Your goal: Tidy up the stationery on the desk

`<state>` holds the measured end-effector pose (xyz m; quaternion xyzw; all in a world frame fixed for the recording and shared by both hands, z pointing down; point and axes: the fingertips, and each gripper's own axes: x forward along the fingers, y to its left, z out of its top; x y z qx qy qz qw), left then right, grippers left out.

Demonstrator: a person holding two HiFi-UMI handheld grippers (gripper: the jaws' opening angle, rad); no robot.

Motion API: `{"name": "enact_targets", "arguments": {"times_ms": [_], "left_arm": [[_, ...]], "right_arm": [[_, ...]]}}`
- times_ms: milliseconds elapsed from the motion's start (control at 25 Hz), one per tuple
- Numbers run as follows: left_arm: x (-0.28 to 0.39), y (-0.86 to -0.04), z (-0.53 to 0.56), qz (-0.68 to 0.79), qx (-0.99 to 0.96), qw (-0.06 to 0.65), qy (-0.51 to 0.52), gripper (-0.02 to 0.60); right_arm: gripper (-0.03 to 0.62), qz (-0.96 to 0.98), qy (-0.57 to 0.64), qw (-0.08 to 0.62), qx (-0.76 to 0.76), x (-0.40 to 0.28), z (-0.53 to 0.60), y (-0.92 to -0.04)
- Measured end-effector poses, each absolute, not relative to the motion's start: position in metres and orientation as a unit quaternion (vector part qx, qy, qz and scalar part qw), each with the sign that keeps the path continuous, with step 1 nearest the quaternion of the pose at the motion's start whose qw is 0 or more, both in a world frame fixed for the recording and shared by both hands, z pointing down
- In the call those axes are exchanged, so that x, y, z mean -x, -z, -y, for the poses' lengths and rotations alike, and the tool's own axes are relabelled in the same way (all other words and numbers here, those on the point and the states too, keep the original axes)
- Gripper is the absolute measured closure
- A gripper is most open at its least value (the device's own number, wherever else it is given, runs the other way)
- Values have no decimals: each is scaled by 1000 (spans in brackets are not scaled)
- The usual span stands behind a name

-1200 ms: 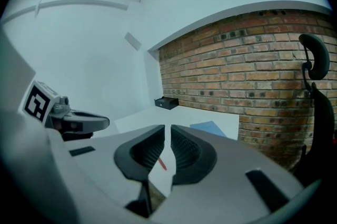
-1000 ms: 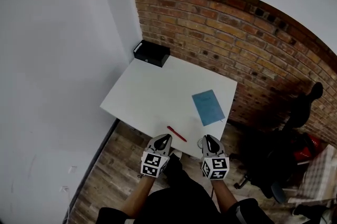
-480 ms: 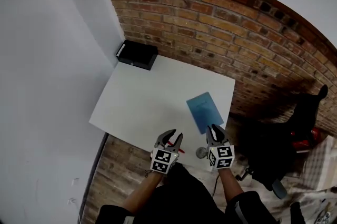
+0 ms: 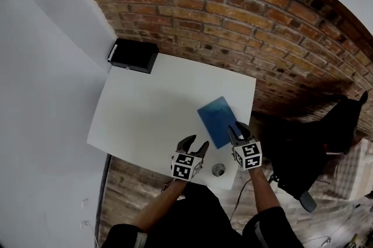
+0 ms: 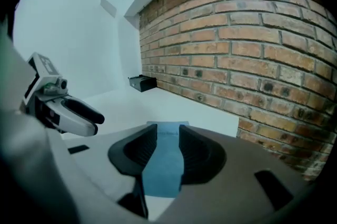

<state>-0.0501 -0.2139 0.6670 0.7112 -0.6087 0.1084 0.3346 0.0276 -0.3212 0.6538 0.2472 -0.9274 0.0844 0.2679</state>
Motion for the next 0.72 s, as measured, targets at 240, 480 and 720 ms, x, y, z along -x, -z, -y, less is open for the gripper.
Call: {"name": "enact_targets", "arguments": {"times_ms": [240, 480, 720], "left_arm": [[51, -701, 237, 610, -677, 401, -98, 365], [42, -722, 259, 613, -632, 467, -76, 365], [31, -747, 260, 591, -609, 522, -84, 365]], "right_arm": [[454, 923, -84, 304, -222, -26, 343, -691], [445, 915, -80, 345, -195, -18, 365, -718], [445, 904, -105, 366, -195, -19, 378, -740]]}}
